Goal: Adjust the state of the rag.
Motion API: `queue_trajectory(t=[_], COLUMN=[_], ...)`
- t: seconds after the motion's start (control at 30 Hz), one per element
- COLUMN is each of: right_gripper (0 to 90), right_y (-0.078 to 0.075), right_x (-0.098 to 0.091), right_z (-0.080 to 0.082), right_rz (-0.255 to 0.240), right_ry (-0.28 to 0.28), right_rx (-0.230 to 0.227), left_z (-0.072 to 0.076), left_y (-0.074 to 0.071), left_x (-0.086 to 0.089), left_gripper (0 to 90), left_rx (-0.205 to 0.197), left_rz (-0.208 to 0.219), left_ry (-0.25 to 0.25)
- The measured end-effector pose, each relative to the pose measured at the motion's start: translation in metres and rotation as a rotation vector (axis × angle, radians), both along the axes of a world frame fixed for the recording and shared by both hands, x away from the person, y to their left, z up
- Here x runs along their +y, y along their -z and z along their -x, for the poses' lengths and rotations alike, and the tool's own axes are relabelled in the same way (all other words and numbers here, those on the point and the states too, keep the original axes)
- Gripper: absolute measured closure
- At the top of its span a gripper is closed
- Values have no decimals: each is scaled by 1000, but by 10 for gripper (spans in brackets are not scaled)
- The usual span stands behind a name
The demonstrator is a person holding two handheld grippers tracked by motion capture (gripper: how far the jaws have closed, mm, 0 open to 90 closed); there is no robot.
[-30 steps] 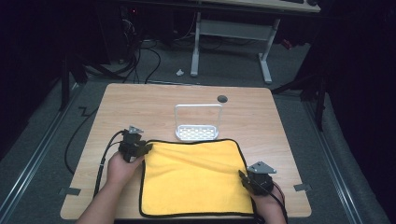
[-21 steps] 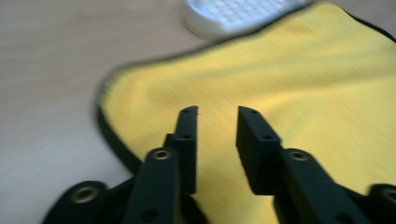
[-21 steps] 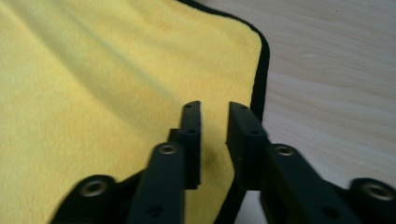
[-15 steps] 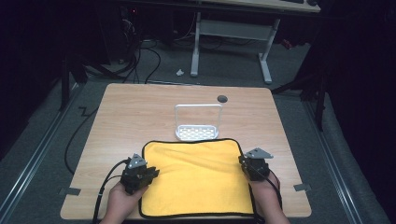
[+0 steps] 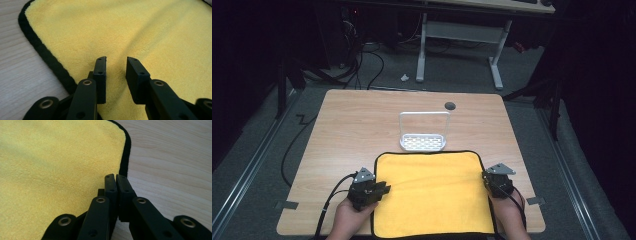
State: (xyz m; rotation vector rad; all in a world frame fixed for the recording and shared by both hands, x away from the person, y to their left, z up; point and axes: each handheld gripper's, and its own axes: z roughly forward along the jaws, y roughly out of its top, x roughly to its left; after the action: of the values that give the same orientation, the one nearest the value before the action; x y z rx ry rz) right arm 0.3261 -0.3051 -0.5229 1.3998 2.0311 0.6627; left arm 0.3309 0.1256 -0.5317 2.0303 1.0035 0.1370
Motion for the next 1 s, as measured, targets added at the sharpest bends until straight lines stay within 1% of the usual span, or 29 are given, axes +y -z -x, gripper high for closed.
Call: queue_trajectory(t=[0.07,0.1,0.13,0.17,0.2,0.23,0.27,0.3,0.33,0.37,0.43,0.47,0.5,0.53,0.57,0.6,0.63,0.67,0.73,0.77,0.8,0.83,0.87,0.9,0.93,1.0], right_gripper=[888,888,888,874,812,801,786,773,752,719,675,656,649,648,630,593,594,594,581,555,514,511,503,498,495,496], right_y=[1,2,2,1,-1,-4,-8,-13,-16,-18,-18,-17,-17,-17,-17,-19,-20,-22,-24,-24,-24,-24,-25,-25,-26,-26], right_x=[0,1,2,2,2,2,3,4,5,6,11,14,19,21,24,26,29,31,38,42,47,51,56,59,62,69], right_z=[3,4,4,3,3,3,6,8,10,10,12,14,16,18,20,22,24,25,29,31,33,35,36,38,39,41], right_rz=[12,18,20,11,-8,-21,-37,-57,-66,-72,-66,-65,-67,-73,-92,-106,-120,-145,-169,-170,-163,-156,-153,-141,-137,-148], right_ry=[2,5,8,14,4,-5,-12,-25,-33,-48,-61,-79,-93,-100,-104,-100,-112,-132,-155,-174,-192,-210,-231,-243,-251,-282], right_rx=[-12,-20,-25,-17,-5,-15,-39,-58,-67,-65,-56,-64,-65,-63,-64,-68,-75,-67,-46,-42,-42,-42,-38,-42,-44,-40], left_z=[4,5,4,3,2,0,-1,-4,-9,-12,-22,-29,-33,-41,-46,-52,-58,-64,-74,-78,-82,-83,-85,-86,-88,-89], left_y=[1,1,0,0,-2,-3,-5,-7,-8,-9,-11,-13,-14,-15,-16,-16,-16,-15,-12,-11,-11,-10,-10,-9,-8,-5], left_x=[-1,0,1,2,4,6,10,14,19,22,29,31,32,31,30,29,27,24,18,16,13,11,10,10,11,10], left_gripper=[694,694,692,672,642,622,608,595,582,564,527,516,497,478,447,436,421,406,383,381,376,377,380,387,396,428], left_rx=[-14,-15,-5,1,-1,-16,-30,-43,-62,-73,-101,-117,-121,-125,-126,-119,-104,-88,-77,-72,-68,-84,-94,-91,-94,-78], left_rz=[-4,-4,8,9,7,6,10,17,19,12,8,10,4,-13,-23,-21,-27,-38,-71,-87,-104,-119,-120,-118,-126,-134], left_ry=[5,9,8,4,-4,-9,-24,-42,-68,-84,-130,-147,-152,-162,-169,-173,-172,-174,-176,-183,-179,-183,-190,-195,-199,-199])
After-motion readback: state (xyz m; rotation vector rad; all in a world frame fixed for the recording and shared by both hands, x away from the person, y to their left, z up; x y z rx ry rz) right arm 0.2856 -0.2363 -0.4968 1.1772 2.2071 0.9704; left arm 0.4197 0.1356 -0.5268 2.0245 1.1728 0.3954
